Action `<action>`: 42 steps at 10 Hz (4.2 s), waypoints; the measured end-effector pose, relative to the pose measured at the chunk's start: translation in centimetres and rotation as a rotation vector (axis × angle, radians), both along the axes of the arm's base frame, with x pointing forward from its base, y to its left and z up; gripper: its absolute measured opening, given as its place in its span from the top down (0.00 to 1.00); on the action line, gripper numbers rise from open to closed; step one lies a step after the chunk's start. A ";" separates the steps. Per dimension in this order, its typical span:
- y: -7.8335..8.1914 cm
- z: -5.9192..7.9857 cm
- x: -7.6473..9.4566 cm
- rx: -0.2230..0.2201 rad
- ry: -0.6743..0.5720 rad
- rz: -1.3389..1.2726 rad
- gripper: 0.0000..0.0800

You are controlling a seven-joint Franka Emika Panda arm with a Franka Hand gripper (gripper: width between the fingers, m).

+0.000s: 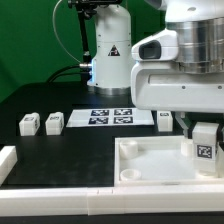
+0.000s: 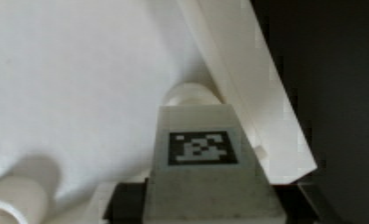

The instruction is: Assemble one leg

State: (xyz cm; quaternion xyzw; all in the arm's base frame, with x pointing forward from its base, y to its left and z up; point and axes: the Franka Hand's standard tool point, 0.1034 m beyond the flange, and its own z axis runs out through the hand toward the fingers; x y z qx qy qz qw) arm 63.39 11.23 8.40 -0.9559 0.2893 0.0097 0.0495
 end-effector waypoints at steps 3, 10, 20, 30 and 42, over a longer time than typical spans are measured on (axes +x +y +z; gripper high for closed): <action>-0.6 -0.1 0.4 0.083 0.029 -0.470 0.63; -0.2 -0.6 -0.1 0.101 0.012 -0.219 0.36; 0.4 -0.1 0.7 -0.014 -0.102 0.567 0.53; -0.4 -0.5 0.4 0.106 0.082 -0.828 0.63; 0.4 -0.4 1.0 -0.029 -0.079 0.329 0.47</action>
Offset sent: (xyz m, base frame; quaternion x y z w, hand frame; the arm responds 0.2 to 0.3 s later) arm 0.0233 0.0011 0.0006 0.0903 -0.0530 0.3982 0.9113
